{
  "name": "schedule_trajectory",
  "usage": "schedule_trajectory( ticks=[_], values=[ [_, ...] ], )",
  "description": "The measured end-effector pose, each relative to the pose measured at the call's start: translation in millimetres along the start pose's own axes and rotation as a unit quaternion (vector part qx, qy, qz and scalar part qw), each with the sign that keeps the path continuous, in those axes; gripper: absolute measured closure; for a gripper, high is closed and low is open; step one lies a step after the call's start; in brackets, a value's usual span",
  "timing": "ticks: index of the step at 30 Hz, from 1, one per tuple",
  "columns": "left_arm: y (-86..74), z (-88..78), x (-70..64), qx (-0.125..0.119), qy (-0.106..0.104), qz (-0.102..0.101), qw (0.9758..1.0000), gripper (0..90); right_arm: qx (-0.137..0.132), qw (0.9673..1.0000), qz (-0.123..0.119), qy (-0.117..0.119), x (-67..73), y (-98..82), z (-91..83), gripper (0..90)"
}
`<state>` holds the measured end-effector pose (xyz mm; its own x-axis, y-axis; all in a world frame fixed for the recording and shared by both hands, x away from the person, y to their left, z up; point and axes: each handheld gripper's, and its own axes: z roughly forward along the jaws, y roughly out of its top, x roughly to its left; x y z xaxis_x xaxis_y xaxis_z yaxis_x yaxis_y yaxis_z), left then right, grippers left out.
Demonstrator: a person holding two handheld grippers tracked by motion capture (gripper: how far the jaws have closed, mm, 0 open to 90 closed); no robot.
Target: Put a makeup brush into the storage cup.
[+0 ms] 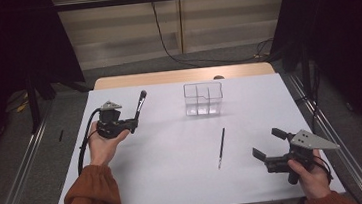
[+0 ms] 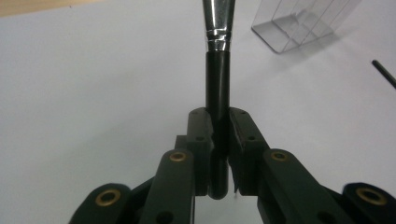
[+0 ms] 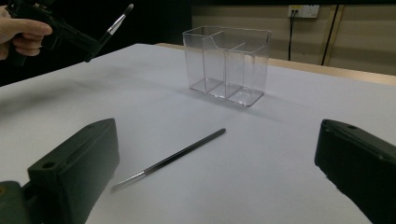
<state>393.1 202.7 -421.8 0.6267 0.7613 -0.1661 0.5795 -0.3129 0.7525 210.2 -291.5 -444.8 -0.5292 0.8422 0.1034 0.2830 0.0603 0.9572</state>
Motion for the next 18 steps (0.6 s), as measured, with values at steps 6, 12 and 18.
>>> schedule_trajectory(
  ticks=[6,12,18],
  values=[
    [-1.7,-4.6,-2.8,-0.033,0.0,0.008,0.9994,79.9,0.0,1.0,-0.001,0.003,0.5,0.1,1.4,0.0],
    [-6.1,-6.9,-4.4,-0.063,-0.01,0.017,0.9978,79.9,-0.001,1.0,0.0,0.001,0.4,0.1,0.9,0.0],
    [-10.3,-10.0,-9.1,-0.078,-0.025,0.027,0.9962,79.9,-0.003,1.0,0.0,0.001,0.5,0.3,0.7,0.0]
  ],
)
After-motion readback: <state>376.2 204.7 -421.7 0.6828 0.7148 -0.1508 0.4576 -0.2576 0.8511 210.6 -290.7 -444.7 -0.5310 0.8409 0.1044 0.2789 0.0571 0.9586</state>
